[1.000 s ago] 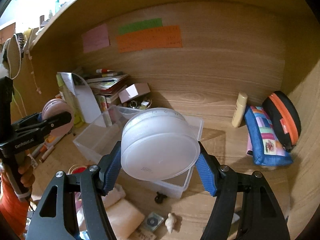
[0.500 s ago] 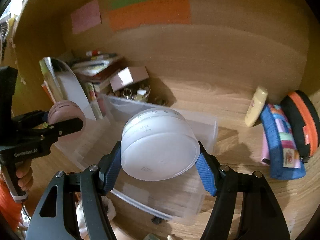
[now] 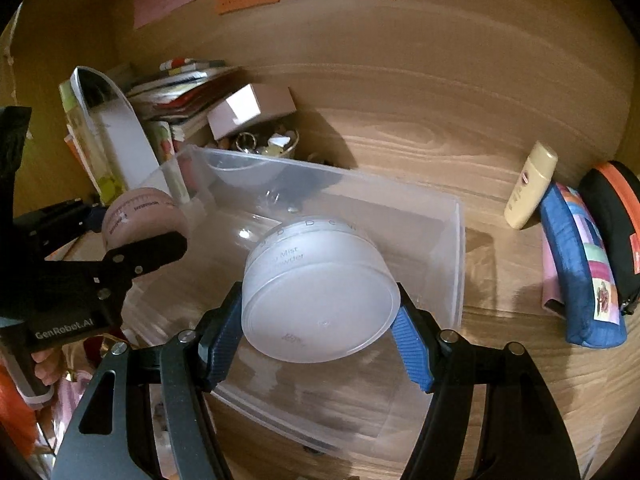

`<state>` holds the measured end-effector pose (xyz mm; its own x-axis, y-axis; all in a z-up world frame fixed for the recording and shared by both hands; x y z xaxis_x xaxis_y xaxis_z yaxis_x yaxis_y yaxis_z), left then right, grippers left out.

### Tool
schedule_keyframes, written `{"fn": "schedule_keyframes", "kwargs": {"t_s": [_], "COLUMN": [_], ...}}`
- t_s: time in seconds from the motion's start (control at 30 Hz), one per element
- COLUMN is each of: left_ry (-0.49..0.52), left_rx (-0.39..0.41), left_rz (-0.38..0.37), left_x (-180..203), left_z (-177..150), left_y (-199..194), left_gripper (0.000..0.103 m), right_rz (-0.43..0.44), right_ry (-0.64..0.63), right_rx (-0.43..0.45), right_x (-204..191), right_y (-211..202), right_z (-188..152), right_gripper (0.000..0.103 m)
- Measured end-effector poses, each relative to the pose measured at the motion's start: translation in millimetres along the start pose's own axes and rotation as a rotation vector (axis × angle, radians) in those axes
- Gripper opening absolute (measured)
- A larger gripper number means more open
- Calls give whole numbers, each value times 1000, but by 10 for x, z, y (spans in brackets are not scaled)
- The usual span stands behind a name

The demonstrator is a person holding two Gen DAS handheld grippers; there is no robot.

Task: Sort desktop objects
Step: 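Carry both items into the clear plastic bin and open both tools to release them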

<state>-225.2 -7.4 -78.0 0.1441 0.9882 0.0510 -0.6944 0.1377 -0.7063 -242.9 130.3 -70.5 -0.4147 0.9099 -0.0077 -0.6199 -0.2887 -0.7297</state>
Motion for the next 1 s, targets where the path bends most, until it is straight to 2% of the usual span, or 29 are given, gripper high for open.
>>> {"fn": "schedule_keyframes", "kwargs": {"t_s": [0.2,0.4,0.57,0.63,0.73,0.9,1.0], "left_ry": [-4,21,23,27,34,26,17], "left_rx": [-7,-7,11,32,62,101,118], "left_rz": [-12,7,8,10,13,8,22], "left_x": [12,52,46,46,32,-30,-61], "left_z": [-38,-85,-83,-75,-54,-20,4], "left_y": [9,11,-18,-65,-132,-234,-285], "left_gripper": [59,59,64,70,74,82,83], "right_rz": [-3,-14,-28,-30,-33,-24,-31], "right_ry": [-8,-50,-68,-74,-85,-102,-96], "right_rx": [0,22,38,47,58,109,143], "right_x": [-21,-98,-109,-124,-143,-193,-206], "right_y": [2,-36,-56,-65,-92,-192,-276], "right_z": [-22,-23,-21,-18,-15,3,25], "right_gripper": [65,65,66,67,70,71,73]}}
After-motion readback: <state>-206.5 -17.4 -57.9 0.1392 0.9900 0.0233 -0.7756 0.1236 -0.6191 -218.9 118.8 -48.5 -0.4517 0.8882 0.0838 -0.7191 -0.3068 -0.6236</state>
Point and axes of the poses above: each gripper's, at about its wrist camera, not at the fingertips, and y roughly the way its jaws point, x to its right, z to its top, the point moved 4 cm from there along y, roughly the way its jaws point, and after that the axes turned 3 degrees about -y, right-handed, at the moved point
